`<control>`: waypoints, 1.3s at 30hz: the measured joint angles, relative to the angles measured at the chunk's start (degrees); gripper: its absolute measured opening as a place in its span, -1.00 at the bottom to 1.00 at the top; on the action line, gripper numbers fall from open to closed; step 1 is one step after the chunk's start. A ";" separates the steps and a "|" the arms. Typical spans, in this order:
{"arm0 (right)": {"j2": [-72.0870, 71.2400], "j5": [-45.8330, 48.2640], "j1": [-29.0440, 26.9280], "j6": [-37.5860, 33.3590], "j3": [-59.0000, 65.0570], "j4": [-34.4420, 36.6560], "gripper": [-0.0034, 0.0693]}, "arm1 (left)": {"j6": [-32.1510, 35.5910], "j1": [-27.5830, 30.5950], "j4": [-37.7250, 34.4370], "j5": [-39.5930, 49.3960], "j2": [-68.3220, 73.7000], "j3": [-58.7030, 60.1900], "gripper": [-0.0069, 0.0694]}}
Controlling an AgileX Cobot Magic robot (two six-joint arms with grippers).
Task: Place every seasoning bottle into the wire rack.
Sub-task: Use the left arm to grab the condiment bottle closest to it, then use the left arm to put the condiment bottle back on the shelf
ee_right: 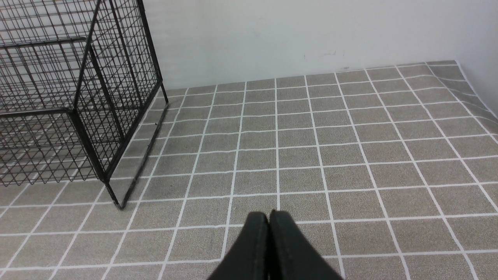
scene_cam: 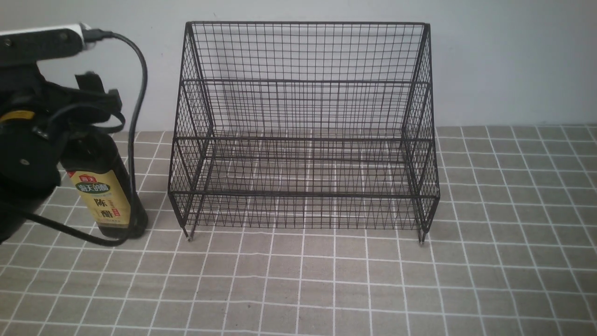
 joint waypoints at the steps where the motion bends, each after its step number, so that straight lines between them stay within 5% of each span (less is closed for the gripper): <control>1: 0.00 0.00 0.00 0.00 0.00 0.00 -0.94 | 0.00 0.00 0.00 -0.13 0.54 -0.01 0.69; 8: 0.00 0.00 0.00 0.00 0.00 0.00 -0.94 | 0.00 0.00 -0.18 -0.78 4.84 -0.06 0.62; 14: 0.00 0.00 0.00 0.00 0.00 0.00 -0.94 | -1.03 0.00 -0.45 -2.38 5.34 -0.42 0.02; 25: 0.00 0.00 0.00 0.00 0.00 0.00 -0.94 | 0.27 0.00 3.30 7.01 -5.27 -0.56 -0.02; 39: 0.00 0.00 0.00 0.00 0.00 0.00 -0.94 | -2.52 -0.07 2.06 12.58 -15.86 -15.42 -0.02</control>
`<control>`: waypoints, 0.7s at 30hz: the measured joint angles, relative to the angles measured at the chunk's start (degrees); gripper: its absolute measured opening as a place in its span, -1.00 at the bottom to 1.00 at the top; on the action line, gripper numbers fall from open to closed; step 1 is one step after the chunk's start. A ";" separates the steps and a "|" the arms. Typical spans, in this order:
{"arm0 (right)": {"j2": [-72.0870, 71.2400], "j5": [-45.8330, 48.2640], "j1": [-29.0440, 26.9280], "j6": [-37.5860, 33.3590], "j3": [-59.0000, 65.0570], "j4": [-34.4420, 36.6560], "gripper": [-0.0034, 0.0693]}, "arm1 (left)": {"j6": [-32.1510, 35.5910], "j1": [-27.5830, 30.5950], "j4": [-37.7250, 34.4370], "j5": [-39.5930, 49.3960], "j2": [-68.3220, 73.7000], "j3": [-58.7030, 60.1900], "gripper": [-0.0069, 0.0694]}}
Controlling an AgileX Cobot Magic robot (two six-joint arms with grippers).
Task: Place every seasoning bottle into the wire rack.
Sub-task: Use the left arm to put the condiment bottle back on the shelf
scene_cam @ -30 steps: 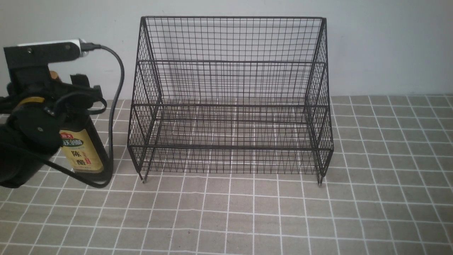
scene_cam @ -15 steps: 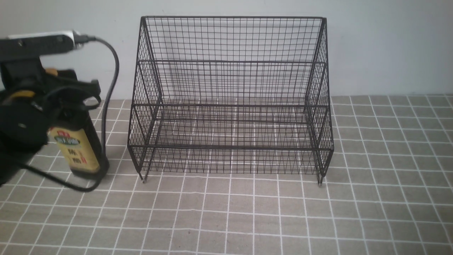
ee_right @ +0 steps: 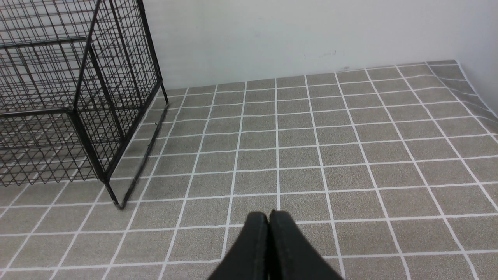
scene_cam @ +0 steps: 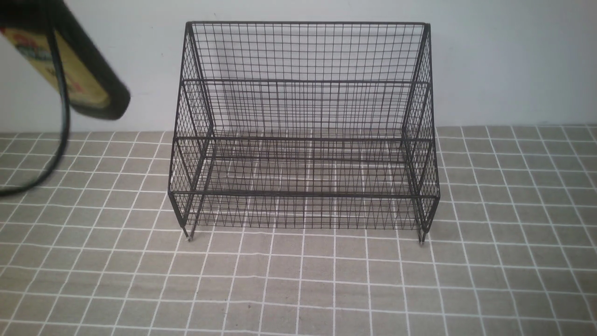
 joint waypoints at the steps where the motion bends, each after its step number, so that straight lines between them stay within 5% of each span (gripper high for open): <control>1: 0.00 0.00 0.00 0.00 0.00 0.00 -0.94 | -0.63 -0.42 -0.34 1.32 0.18 -0.76 -0.02; 12: 0.00 0.00 0.00 0.00 0.00 0.00 -0.94 | 0.30 -12.09 -3.29 -5.15 10.12 -5.99 -0.02; 21: 0.00 0.00 0.00 0.00 0.00 0.00 -0.94 | 6.07 -13.78 -10.02 -11.82 20.39 -12.78 -0.02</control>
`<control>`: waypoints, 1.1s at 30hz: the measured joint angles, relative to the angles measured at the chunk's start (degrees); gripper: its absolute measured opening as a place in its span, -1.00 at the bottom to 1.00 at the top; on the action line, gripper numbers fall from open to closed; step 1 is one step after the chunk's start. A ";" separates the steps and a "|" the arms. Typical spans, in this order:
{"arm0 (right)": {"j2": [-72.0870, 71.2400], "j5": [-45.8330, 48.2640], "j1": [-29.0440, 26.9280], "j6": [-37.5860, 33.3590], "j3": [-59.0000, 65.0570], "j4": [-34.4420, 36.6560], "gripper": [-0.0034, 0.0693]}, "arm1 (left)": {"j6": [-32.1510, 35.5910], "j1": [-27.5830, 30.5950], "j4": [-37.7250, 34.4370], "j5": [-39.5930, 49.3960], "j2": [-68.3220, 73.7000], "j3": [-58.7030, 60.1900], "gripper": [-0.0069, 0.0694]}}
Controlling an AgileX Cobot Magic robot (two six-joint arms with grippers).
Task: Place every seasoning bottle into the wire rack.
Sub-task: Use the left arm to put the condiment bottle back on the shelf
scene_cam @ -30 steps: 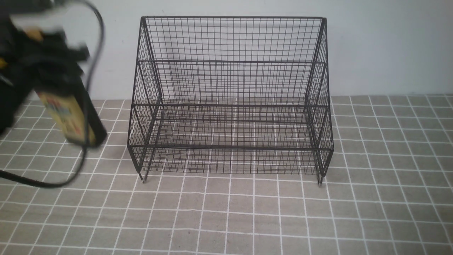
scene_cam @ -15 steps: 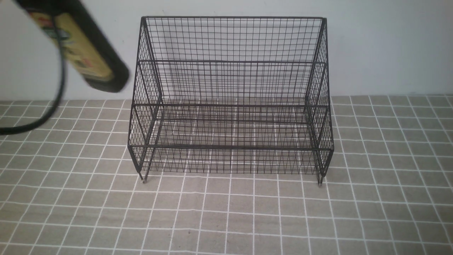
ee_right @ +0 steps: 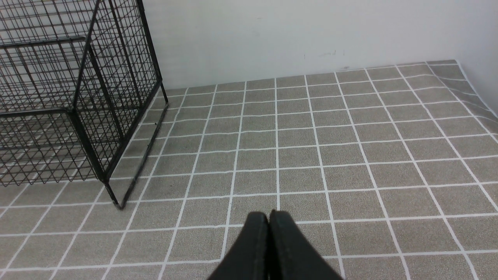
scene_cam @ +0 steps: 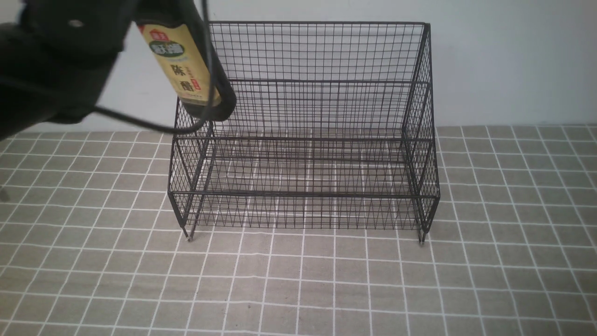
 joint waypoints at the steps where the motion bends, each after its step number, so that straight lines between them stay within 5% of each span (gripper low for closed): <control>1: 0.00 0.00 0.00 0.00 0.00 0.00 -0.94 | 0.47 -0.12 -0.46 -0.28 1.82 -0.84 -0.02; 25: 0.00 0.00 0.00 0.00 0.00 0.00 -0.94 | 10.54 -0.17 -9.65 1.12 11.60 -1.18 -0.02; 33: 0.00 0.00 0.00 0.00 0.00 0.00 -0.94 | 18.77 -0.24 -13.98 2.49 10.91 -2.23 0.11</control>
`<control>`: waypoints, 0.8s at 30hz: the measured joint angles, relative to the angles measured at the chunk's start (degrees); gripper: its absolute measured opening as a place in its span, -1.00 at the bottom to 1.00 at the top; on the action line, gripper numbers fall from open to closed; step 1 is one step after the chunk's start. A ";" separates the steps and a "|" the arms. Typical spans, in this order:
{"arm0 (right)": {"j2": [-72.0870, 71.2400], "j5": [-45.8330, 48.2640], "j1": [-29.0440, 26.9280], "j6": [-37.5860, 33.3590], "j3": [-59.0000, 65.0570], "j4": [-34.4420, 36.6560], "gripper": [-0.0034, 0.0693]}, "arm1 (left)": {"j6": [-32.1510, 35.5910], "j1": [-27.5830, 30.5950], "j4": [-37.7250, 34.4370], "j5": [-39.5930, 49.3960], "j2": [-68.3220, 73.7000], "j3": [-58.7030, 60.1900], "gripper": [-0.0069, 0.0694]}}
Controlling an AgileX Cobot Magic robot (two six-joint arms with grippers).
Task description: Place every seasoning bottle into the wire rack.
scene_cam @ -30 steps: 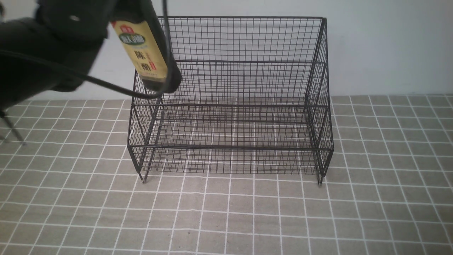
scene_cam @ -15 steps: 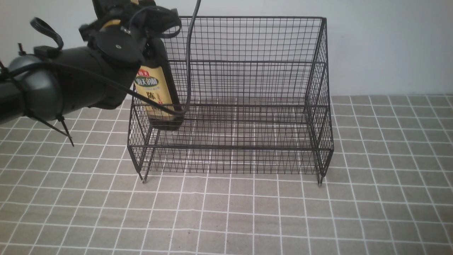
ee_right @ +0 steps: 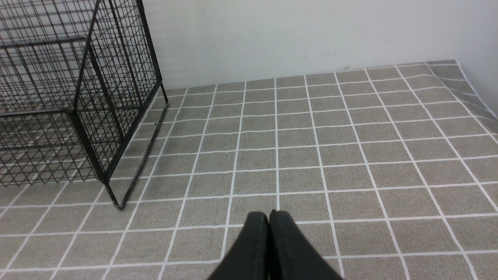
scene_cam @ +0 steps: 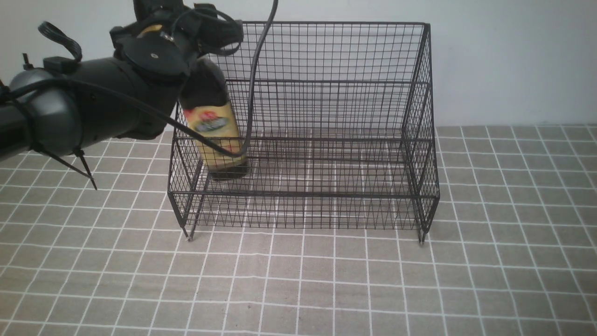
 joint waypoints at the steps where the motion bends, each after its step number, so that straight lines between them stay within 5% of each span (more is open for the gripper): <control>1: 0.00 0.00 0.00 0.00 0.00 0.00 -0.94 | 0.00 -0.04 -0.39 -0.09 0.01 0.00 0.11; 8: 0.00 0.00 0.00 0.00 0.00 0.00 -0.94 | 6.51 -0.06 -4.46 -0.68 0.01 0.00 0.11; 24: 0.00 0.00 0.00 0.00 0.00 0.00 -0.94 | 9.31 -0.11 -4.51 7.63 -6.59 -1.60 0.11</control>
